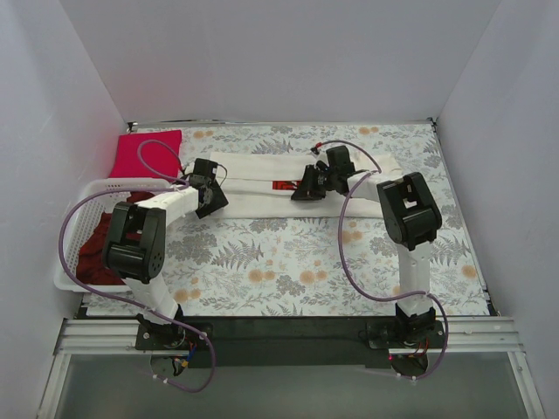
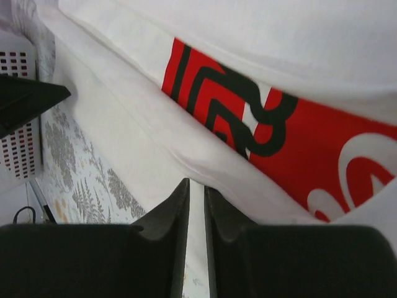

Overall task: Fold and stack the t-shirts
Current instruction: Fold the tshirt

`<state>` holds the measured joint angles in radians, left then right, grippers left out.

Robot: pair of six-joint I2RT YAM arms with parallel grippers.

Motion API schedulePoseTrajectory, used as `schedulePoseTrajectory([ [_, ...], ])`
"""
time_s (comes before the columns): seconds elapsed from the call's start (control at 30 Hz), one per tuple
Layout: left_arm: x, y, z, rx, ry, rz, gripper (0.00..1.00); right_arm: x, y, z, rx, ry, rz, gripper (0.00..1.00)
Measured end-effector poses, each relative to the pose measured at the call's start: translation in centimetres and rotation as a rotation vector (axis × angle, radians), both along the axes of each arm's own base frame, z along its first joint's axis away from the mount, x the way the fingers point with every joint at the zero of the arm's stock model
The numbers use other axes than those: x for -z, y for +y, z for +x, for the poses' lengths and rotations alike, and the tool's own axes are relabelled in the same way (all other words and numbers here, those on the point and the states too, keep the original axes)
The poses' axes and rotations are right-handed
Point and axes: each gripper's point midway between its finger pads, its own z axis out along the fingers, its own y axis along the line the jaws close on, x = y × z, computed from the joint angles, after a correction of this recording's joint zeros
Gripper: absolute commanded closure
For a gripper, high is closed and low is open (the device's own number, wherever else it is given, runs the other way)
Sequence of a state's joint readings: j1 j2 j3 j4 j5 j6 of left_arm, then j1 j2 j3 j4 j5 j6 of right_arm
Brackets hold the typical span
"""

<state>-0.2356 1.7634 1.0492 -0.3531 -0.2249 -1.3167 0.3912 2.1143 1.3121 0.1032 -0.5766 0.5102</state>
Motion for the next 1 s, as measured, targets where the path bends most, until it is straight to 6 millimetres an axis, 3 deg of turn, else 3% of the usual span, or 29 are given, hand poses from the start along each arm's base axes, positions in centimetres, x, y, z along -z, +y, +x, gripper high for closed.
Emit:
schedulePoseTrajectory([
  [0.27, 0.1, 0.2, -0.1, -0.004, 0.004, 0.013, 0.51, -0.1, 0.5, 5.7, 0.083, -0.054, 0.003, 0.78],
  [0.43, 0.1, 0.3, -0.2, -0.007, 0.007, 0.019, 0.51, -1.6, -0.6, 10.1, 0.155, -0.124, 0.011, 0.76],
  [0.53, 0.1, 0.4, -0.2, -0.009, 0.008, 0.021, 0.51, -2.3, -1.9, 10.9, 0.178, -0.142, 0.012, 0.74],
  [0.67, 0.1, 0.4, -0.3, -0.009, 0.009, 0.022, 0.51, -3.5, -5.1, 9.0, 0.211, -0.137, -0.012, 0.71],
  [0.77, 0.1, 0.5, -0.5, -0.011, 0.013, 0.026, 0.51, -6.1, -8.4, 6.6, 0.253, -0.161, -0.018, 0.70],
  [0.9, 0.2, 0.6, -0.6, -0.012, 0.015, 0.028, 0.50, -8.7, -15.5, 3.7, 0.387, -0.199, -0.025, 0.69],
  [1.0, 0.1, 0.6, -0.7, -0.014, 0.014, 0.029, 0.50, -7.5, -20.9, 2.0, 0.511, -0.175, -0.045, 0.69],
])
